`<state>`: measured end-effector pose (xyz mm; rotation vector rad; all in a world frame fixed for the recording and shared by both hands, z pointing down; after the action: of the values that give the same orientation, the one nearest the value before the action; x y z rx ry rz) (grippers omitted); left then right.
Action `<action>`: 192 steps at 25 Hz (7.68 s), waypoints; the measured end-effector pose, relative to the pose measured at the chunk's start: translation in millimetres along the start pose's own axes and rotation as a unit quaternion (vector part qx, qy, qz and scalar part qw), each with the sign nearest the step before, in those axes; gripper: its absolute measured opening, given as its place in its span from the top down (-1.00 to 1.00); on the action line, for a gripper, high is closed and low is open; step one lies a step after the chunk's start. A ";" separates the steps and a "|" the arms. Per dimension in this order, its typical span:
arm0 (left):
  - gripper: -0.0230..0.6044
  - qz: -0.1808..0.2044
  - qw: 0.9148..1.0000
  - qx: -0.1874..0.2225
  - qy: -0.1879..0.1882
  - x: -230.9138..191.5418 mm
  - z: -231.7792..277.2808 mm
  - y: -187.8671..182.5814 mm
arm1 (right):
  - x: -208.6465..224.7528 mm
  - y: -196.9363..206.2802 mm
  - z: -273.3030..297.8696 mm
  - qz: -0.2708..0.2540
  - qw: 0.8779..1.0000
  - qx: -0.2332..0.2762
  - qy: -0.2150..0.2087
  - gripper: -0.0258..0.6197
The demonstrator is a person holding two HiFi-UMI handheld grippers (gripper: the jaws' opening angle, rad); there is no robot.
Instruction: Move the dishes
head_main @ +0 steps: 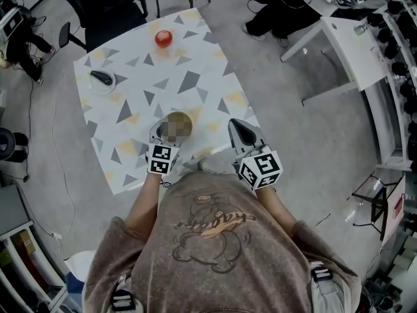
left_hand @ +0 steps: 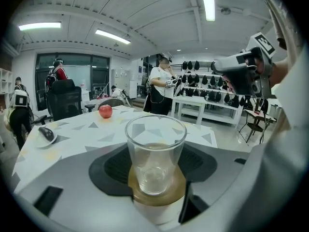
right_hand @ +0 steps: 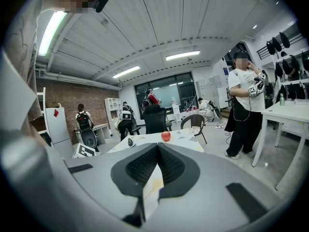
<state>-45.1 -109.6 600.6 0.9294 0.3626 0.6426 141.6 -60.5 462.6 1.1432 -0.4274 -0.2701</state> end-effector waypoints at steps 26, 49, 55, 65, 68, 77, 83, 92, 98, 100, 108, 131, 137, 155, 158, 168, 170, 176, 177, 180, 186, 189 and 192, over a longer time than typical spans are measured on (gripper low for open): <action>0.01 0.006 0.996 0.078 -0.046 -33.1 -50.9 -83.1 | -18.3 -2.2 38.9 -0.012 0.999 -0.004 -0.050 0.93; 0.01 -0.057 0.984 0.046 -0.163 -138.1 -105.4 -47.6 | -60.1 -13.7 93.7 -0.028 0.992 -0.018 -0.125 0.93; 0.01 -0.080 0.983 0.028 -0.163 -150.8 -82.7 -17.7 | -58.1 -12.1 100.6 -0.028 0.992 -0.028 -0.119 0.93; 0.01 -0.098 0.982 -0.001 -0.159 -158.5 -49.4 14.3 | -47.2 -12.5 107.4 -0.027 0.994 -0.045 -0.101 0.93; 0.01 -0.097 0.983 -0.005 -0.158 -158.3 -42.7 19.4 | -45.0 -12.4 108.8 -0.027 0.994 -0.050 -0.097 0.93; 0.01 -0.089 0.983 -0.008 -0.158 -156.4 -33.6 23.0 | -38.9 -10.4 113.2 -0.026 0.993 -0.060 -0.093 0.93; 0.01 -0.091 0.983 -0.004 -0.162 -156.0 -33.5 24.4 | -38.1 -9.2 117.1 -0.026 0.993 -0.063 -0.099 0.93; 0.01 -0.094 0.982 -0.010 -0.166 -155.0 -31.7 25.6 | -36.7 -11.5 116.8 -0.027 0.993 -0.059 -0.103 0.93; -0.01 -0.093 0.981 -0.003 -0.170 -153.1 -36.7 19.7 | -35.2 -12.1 116.1 -0.026 0.992 -0.056 -0.107 0.93; -0.02 -0.093 0.980 0.000 -0.175 -152.5 -40.8 17.6 | -36.4 -12.8 116.2 -0.027 0.992 -0.054 -0.111 0.93; -0.03 -0.102 0.975 0.019 -0.198 -146.4 -67.2 11.3 | -45.7 -14.3 113.6 -0.029 0.990 -0.048 -0.132 0.93; -0.03 -0.108 0.979 0.052 -0.168 -73.4 -98.0 0.6 | -52.8 -5.5 77.3 -0.029 0.990 -0.025 -0.135 0.93; -0.03 -0.110 0.986 0.046 -0.119 -51.3 -77.7 0.9 | -39.4 -0.9 61.0 -0.019 0.994 -0.020 -0.107 0.93; -0.03 -0.125 0.990 -0.029 -0.053 -35.1 -14.9 30.5 | -1.3 17.9 14.6 0.014 0.999 -0.026 -0.023 0.93; -0.02 -0.125 0.990 -0.038 -0.052 -35.6 -10.1 32.8 | 1.6 20.3 11.2 0.018 0.999 -0.029 -0.017 0.93; 0.27 -0.130 0.987 -0.072 -0.055 -40.4 -0.5 42.5 | 5.3 22.3 10.4 0.017 0.999 -0.032 -0.016 0.93; 0.35 -0.129 0.987 -0.078 -0.056 -40.4 0.3 44.2 | 6.1 21.3 11.7 0.017 0.999 -0.032 -0.017 0.93; 0.48 -0.140 0.985 -0.089 -0.055 -41.7 2.8 49.4 | 7.4 19.7 14.7 0.016 0.999 -0.031 -0.020 0.93; 0.50 -0.141 0.984 -0.091 -0.054 -41.7 3.2 49.8 | 7.8 19.6 15.0 0.016 0.999 -0.030 -0.020 0.93; 0.58 -0.142 0.984 -0.093 -0.056 -42.6 4.5 49.3 | 9.1 18.8 15.7 0.016 0.999 -0.029 -0.020 0.93; 0.77 -0.147 0.982 -0.102 -0.063 -44.7 6.5 46.1 | 10.6 17.5 17.9 0.016 0.999 -0.029 -0.024 0.93; 0.80 -0.151 0.981 -0.100 -0.062 -44.2 5.8 43.5 | 10.4 16.7 19.3 0.016 0.999 -0.029 -0.027 0.93; 0.81 -0.159 0.981 -0.095 -0.064 -43.6 2.2 39.7 | 9.6 15.5 21.2 0.014 0.999 -0.028 -0.032 0.93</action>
<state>-91.0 -122.2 635.6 0.7064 0.3206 0.3167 140.2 -75.8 485.9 1.0747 -0.4899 -0.2929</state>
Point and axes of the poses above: the fingertips, and each gripper's own axes: z forward along the fingers, x to its right, y out of its underside, the point moved 3 cm from there along -z, backward along the fingers, and after that the axes turned 5 degrees about -x, right-handed, at the moved point
